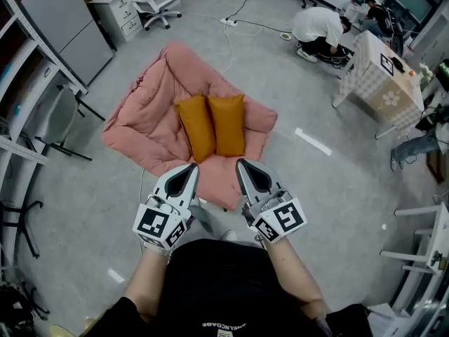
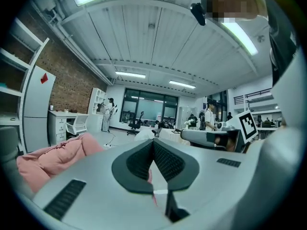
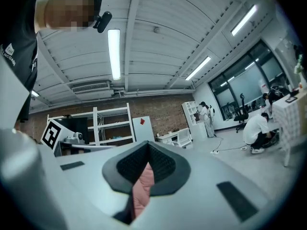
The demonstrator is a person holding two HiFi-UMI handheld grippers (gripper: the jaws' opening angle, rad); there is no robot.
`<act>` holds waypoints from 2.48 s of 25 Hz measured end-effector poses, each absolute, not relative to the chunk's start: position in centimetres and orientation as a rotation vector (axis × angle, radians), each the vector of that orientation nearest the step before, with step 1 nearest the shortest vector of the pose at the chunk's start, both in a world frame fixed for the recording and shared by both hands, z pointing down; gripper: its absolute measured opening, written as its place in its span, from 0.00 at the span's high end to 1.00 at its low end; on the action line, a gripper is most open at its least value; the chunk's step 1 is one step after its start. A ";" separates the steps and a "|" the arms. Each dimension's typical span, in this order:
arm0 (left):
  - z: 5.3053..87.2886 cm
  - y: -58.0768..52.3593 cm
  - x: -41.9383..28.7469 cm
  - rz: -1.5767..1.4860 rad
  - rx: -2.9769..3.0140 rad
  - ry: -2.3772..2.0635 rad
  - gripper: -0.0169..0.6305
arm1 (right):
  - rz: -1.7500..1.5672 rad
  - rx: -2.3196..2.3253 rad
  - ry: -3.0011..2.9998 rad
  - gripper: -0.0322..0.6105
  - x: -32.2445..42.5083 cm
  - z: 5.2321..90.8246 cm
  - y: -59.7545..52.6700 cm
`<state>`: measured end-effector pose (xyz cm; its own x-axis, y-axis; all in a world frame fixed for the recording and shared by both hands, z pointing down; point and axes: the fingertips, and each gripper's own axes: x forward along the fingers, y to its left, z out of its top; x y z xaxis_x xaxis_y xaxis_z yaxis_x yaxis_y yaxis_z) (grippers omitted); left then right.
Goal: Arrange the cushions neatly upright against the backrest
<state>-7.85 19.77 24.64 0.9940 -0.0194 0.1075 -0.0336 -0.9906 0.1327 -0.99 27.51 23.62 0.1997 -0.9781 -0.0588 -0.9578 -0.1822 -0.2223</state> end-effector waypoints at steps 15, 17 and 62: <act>26.9 6.5 -0.8 0.202 2.930 0.154 0.95 | -0.265 -2.442 1.775 0.94 4.7 25.4 15.0; 27.2 4.7 -0.1 0.215 2.917 0.180 0.95 | -0.279 -2.470 1.744 0.94 5.4 25.6 13.6; 37.7 3.7 -2.6 0.483 2.607 -0.894 0.95 | -1.240 -1.978 2.276 0.47 15.3 52.3 0.4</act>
<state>-2.62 3.71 37.68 0.7440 -0.5200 0.4195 -0.6361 -0.7434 0.2066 15.32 0.40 52.31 -0.2592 -0.7990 0.5426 -0.8891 -0.0220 -0.4571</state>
